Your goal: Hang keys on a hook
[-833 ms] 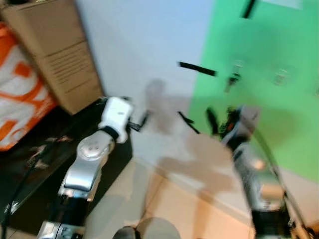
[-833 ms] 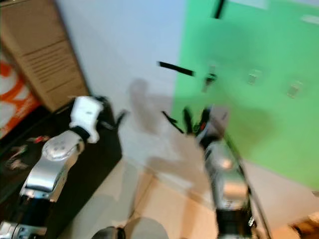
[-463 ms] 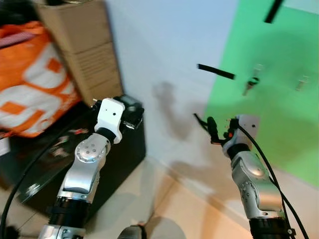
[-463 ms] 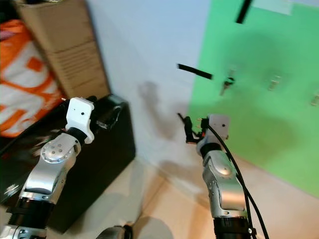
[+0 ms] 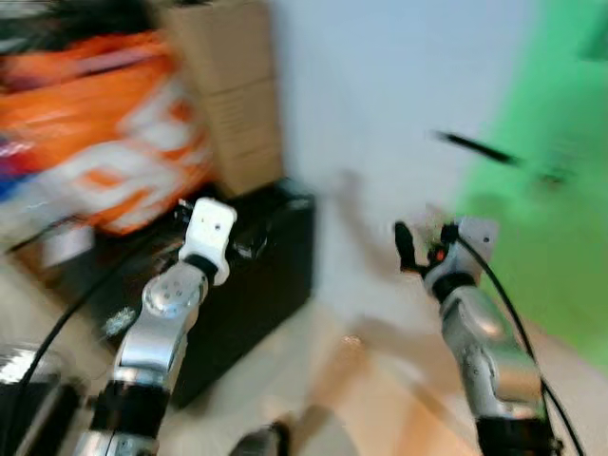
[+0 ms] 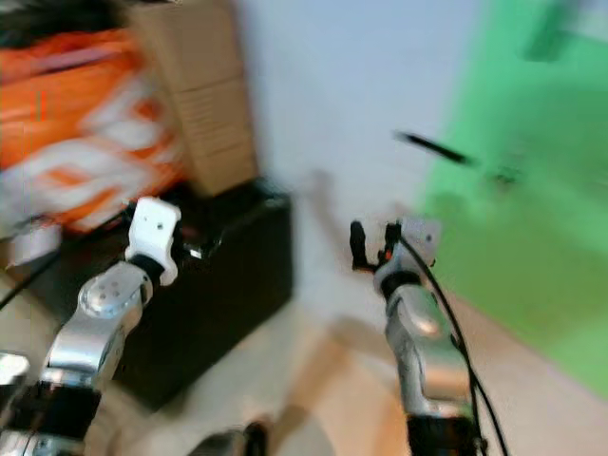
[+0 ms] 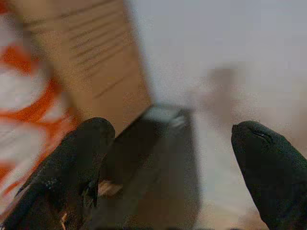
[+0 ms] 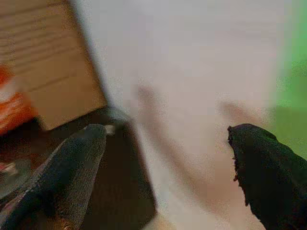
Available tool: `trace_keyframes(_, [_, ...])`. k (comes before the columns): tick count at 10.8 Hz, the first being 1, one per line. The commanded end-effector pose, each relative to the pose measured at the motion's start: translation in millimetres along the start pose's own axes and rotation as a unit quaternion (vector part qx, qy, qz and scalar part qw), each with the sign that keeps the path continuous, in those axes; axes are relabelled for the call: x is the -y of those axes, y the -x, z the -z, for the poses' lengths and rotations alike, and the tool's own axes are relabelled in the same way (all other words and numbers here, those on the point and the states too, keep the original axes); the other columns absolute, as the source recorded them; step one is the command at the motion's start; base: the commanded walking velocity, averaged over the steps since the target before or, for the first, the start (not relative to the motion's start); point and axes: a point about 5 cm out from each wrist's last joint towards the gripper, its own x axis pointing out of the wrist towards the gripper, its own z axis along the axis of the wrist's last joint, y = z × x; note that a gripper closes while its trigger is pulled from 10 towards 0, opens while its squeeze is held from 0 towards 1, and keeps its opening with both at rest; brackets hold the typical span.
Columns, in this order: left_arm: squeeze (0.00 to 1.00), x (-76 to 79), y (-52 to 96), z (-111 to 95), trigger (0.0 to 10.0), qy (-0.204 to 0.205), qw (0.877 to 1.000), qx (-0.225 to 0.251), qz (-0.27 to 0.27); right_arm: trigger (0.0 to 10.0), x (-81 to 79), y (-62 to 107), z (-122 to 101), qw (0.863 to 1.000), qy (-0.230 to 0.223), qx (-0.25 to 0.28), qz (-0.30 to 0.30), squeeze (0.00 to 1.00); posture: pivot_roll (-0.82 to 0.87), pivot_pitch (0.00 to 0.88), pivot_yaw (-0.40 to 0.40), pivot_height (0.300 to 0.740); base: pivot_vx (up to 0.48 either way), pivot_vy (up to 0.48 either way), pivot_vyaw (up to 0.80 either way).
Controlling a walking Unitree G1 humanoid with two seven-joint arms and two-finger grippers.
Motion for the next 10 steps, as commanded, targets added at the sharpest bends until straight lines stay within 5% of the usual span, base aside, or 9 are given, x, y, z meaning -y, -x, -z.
trace_keyframes(1, [0.0,-1.3,-2.2,-3.8,10.0,-0.005,1.0,0.007,-0.007,10.0,-3.5,-0.3,-5.0,1.0,0.018,0.018,-0.005,1.0,-0.05,0.0,0.034,0.74,0.0,0.0,0.8])
trace_keyframes(5, [0.0,-1.4,-2.2,-3.6,10.0,-0.006,1.0,0.008,-0.013,10.0,-4.7,-1.4,-6.6,0.999,0.03,0.011,-0.014,1.0,-0.04,0.0,0.019,0.74,0.0,0.0,0.73])
trace_keyframes(10, [0.0,1.1,-0.2,-3.8,10.0,0.002,1.0,0.012,-0.016,10.0,-2.4,-3.0,-6.6,0.998,0.063,0.014,-0.021,1.0,-0.04,0.0,-0.001,0.74,0.0,-0.457,0.42])
